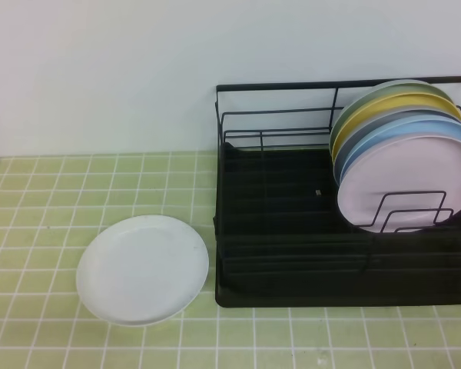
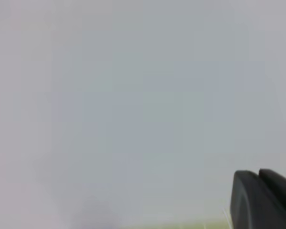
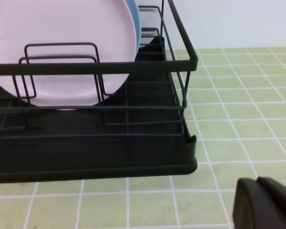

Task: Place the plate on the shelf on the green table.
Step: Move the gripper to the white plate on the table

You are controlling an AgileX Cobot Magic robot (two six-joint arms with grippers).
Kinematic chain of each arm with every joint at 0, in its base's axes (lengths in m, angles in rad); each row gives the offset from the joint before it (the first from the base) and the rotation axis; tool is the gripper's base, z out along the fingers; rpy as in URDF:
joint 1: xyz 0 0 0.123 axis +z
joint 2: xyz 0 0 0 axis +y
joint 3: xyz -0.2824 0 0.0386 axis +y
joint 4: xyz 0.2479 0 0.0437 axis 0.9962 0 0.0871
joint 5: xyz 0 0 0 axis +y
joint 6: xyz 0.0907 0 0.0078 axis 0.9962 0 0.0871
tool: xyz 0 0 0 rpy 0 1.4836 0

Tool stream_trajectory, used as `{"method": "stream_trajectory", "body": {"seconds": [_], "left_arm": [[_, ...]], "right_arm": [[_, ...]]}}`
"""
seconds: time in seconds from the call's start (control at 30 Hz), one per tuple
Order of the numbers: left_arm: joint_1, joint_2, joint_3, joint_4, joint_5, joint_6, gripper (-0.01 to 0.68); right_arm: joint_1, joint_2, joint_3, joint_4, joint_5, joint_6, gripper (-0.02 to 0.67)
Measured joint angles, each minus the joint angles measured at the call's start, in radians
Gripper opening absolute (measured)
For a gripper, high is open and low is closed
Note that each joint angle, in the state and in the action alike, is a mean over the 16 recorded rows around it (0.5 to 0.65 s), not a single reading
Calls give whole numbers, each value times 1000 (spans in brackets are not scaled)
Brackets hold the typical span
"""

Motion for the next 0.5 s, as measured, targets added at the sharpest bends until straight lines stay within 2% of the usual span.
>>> {"method": "stream_trajectory", "body": {"seconds": [0.2,0.5], "left_arm": [[0,0,0,-2,-199,2,-2],[0,3,0,-4,-369,3,-2]], "right_arm": [[0,0,0,0,-1,0,-1],[0,0,0,10,-102,2,-1]]}}
